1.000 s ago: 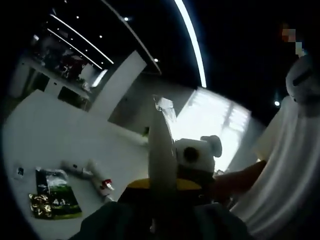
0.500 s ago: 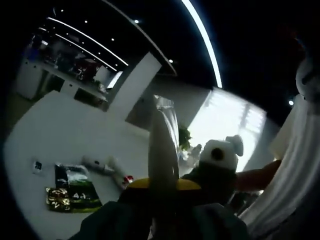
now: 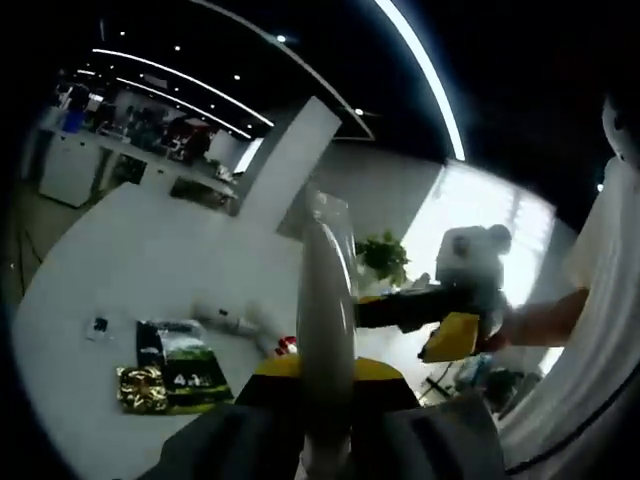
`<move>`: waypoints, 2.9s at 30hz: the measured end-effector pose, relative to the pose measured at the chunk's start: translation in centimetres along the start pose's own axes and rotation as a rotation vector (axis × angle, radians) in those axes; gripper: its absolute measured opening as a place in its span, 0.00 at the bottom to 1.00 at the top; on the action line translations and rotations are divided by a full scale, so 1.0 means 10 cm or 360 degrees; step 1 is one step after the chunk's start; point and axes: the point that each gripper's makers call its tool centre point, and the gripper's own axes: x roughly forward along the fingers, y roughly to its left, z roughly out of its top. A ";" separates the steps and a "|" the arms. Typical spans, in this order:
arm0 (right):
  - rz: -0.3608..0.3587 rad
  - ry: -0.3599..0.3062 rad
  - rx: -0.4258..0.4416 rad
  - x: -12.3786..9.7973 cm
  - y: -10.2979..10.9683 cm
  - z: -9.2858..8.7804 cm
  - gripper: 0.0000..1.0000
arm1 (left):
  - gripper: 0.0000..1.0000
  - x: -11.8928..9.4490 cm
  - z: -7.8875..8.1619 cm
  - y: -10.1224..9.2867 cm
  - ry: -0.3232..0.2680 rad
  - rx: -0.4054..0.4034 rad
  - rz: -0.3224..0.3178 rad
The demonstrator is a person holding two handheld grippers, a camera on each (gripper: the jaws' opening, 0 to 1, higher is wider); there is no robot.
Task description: Arrange the skincare products in the storage area until every visible bottle or jar stands upright without overlapping.
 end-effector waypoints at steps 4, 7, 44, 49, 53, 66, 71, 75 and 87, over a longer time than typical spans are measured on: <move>0.0017 0.0015 0.0023 0.17 0.10 0.02 0.50 | 0.15 0.01 -0.07 -0.03 0.0067 0.0071 0.0023; 0.0019 0.0029 0.0018 0.25 0.16 0.00 0.50 | 0.15 0.01 -0.09 0.05 0.0090 0.0097 0.0087; -0.0234 0.0190 -0.0189 0.62 0.15 -0.13 0.34 | 0.19 -0.03 -0.13 0.30 0.0153 0.0344 0.0442; -0.0230 0.0157 -0.0203 0.61 0.13 -0.07 0.34 | 0.21 -0.03 -0.06 0.32 0.0100 0.0348 0.0454; -0.0220 0.0153 -0.0199 0.61 0.12 -0.06 0.34 | 0.22 -0.02 -0.05 0.33 0.0092 0.0343 0.0461; -0.0209 0.0035 -0.0227 0.56 0.06 0.20 0.34 | 0.30 -0.15 0.10 0.39 0.0084 0.0490 0.0541; -0.0226 -0.0013 -0.0263 0.56 0.00 0.34 0.34 | 0.31 -0.21 0.09 0.46 0.0147 0.0598 0.0583; -0.0242 -0.0046 -0.0287 0.56 -0.08 0.46 0.34 | 0.34 -0.32 0.15 0.58 0.0169 0.0653 0.0667; -0.0372 -0.0080 -0.0329 0.50 -0.51 0.73 0.34 | 0.35 -0.57 0.09 1.02 0.0339 0.0830 0.0897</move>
